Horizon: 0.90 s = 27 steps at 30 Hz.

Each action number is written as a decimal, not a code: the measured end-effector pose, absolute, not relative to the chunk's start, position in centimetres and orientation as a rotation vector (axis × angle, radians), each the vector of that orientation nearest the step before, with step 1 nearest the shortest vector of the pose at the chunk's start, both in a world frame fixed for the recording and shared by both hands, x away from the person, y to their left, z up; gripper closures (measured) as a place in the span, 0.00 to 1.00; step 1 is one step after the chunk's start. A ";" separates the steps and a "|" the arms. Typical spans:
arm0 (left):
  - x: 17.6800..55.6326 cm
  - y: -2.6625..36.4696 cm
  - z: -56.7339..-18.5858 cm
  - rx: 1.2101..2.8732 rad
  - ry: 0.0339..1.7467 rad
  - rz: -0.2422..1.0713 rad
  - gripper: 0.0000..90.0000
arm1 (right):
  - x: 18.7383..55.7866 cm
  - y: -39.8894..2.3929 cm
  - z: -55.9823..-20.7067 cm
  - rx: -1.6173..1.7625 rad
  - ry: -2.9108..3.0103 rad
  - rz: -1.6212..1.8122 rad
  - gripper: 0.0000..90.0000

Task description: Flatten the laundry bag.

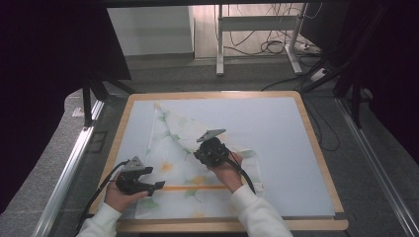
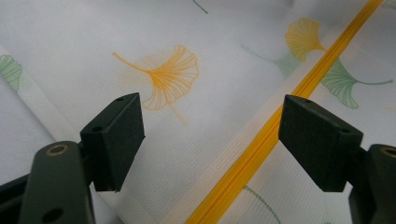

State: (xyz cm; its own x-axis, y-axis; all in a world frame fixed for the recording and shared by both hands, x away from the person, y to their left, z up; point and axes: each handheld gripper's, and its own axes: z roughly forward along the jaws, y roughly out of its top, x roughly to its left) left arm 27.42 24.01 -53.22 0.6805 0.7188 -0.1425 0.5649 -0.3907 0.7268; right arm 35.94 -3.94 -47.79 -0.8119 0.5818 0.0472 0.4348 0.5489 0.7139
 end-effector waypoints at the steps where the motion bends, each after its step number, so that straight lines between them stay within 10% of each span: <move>1: 27.4 24.0 -53.2 2.102 0.983 0.248 0.25 | 36.0 -4.0 -47.8 0.858 2.588 1.113 0.95; 27: 27.4 24.0 -53.2 2.102 0.983 0.247 0.25 | 36.9 -5.6 -47.3 0.913 2.541 1.135 0.95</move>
State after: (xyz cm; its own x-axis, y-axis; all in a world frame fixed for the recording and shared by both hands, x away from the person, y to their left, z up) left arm 27.43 24.01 -53.22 0.6807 0.7184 -0.1431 0.5652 -0.3908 0.7265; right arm 36.93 -5.61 -47.26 -0.7854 0.6165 0.0555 0.4527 0.5110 0.7307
